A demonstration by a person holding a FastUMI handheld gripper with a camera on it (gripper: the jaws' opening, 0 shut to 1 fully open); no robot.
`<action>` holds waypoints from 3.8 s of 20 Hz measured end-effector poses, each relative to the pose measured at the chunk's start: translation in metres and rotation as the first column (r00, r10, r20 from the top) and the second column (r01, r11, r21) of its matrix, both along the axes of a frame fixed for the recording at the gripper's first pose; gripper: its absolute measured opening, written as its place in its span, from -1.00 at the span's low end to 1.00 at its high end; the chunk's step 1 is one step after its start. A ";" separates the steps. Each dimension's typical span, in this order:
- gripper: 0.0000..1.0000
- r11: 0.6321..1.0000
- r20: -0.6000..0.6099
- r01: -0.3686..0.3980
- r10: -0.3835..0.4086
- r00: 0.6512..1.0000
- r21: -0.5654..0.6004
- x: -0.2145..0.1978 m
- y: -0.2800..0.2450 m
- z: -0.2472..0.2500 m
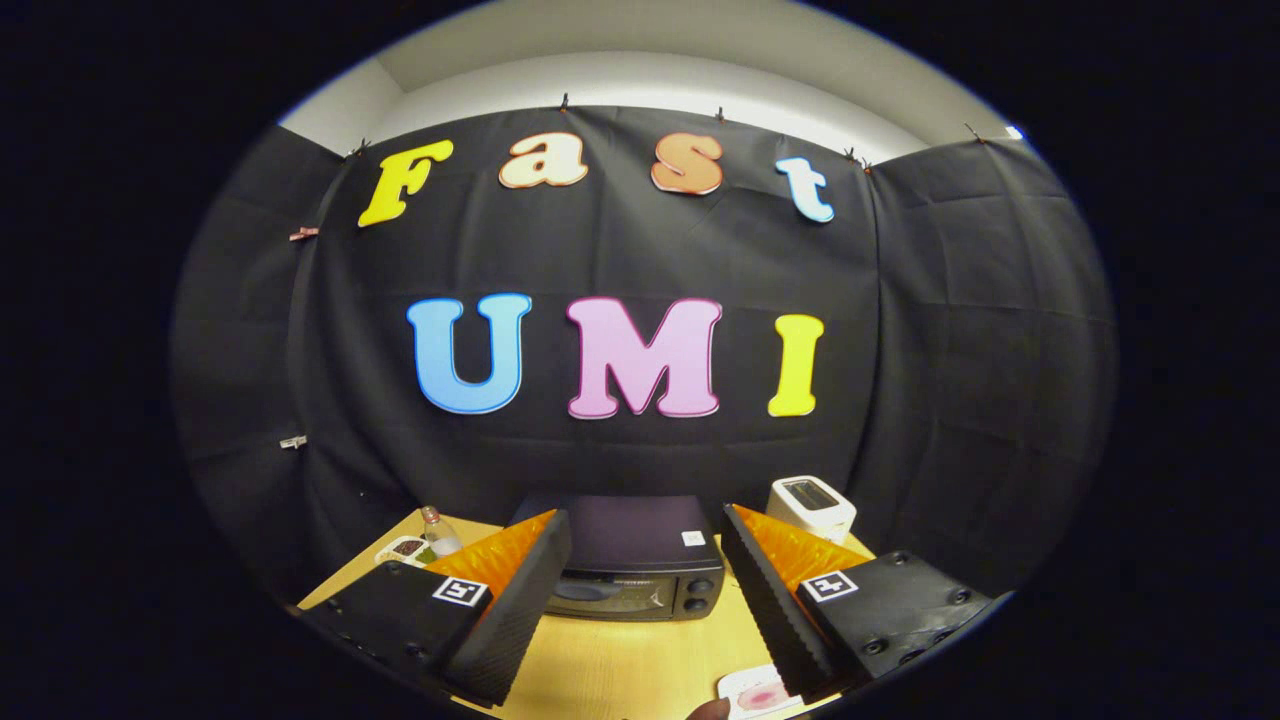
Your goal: Open the toaster oven, put the food inside, and close the toaster oven door.
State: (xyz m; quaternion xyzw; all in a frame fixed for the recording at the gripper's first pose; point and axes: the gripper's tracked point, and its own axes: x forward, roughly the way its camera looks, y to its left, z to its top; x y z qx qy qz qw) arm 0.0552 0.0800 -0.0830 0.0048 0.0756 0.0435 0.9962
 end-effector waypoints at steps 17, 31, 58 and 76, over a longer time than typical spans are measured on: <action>0.97 0.999 -0.324 -0.006 -0.007 0.946 -0.042 0.126 0.070 -0.214; 0.95 1.000 -0.349 0.008 -0.013 0.937 -0.014 0.080 0.067 -0.240; 0.97 0.997 -0.666 -0.068 0.067 0.743 0.024 -0.074 0.021 -0.312; 0.95 1.000 -0.907 -0.005 0.014 0.421 0.013 -0.080 -0.260 -0.330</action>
